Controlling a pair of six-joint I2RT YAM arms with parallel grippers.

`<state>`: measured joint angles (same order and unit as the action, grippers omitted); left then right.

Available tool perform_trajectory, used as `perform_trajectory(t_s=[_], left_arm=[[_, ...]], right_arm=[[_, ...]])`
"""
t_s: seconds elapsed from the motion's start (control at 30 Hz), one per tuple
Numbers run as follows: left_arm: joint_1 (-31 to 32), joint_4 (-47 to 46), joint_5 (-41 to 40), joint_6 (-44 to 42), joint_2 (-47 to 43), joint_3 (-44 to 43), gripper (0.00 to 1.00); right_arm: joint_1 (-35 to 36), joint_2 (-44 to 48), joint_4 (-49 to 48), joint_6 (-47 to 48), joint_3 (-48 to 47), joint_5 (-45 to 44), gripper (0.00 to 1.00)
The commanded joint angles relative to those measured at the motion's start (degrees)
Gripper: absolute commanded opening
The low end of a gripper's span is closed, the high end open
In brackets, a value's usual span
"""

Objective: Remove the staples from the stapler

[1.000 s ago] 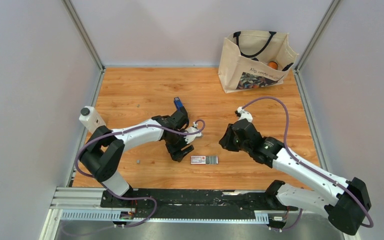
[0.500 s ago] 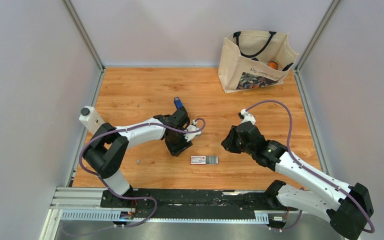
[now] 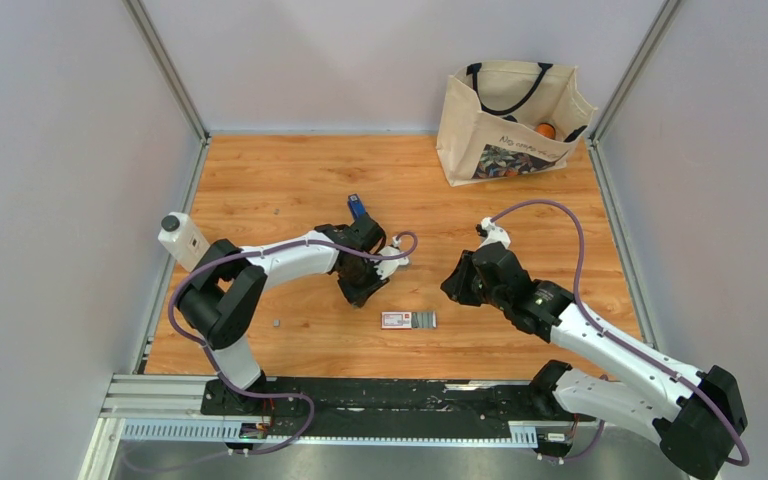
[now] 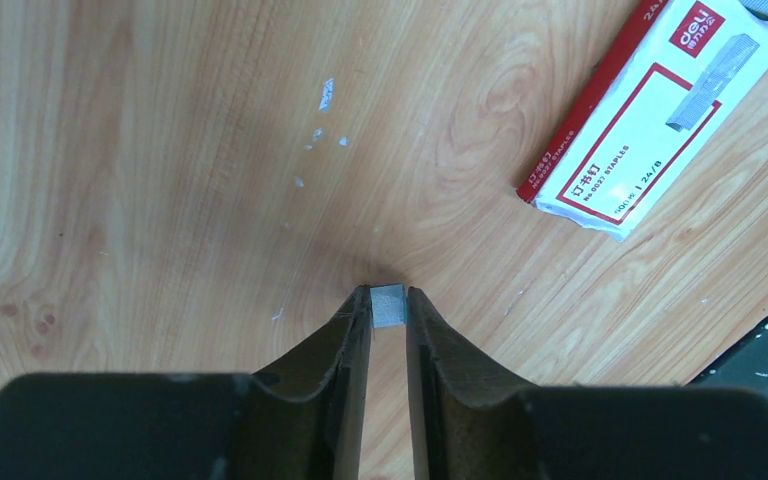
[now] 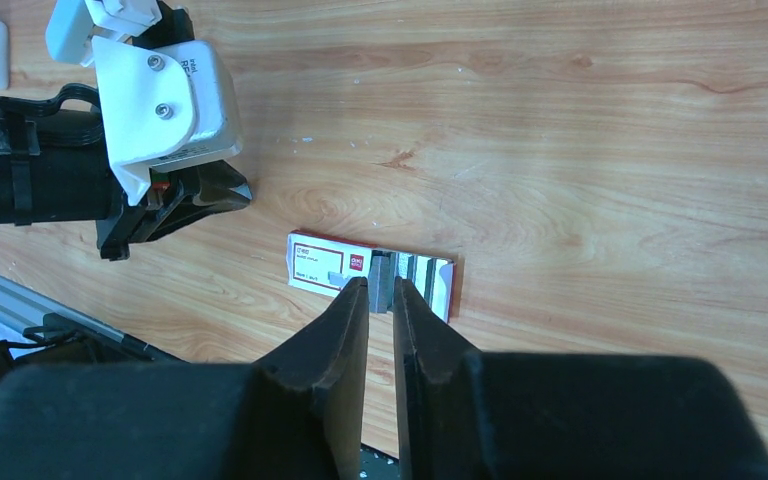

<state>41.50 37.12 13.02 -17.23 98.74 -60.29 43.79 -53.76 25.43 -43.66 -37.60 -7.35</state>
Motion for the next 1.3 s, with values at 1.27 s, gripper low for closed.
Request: perform_trajectory(t_s=[1.27], left_arm=[[3.5,15.7,16.3,-12.6,-21.1,-2.1,0.38]], right_arm=[[0.2,2.4,-5.4,5.1,2.4,10.0,0.44]])
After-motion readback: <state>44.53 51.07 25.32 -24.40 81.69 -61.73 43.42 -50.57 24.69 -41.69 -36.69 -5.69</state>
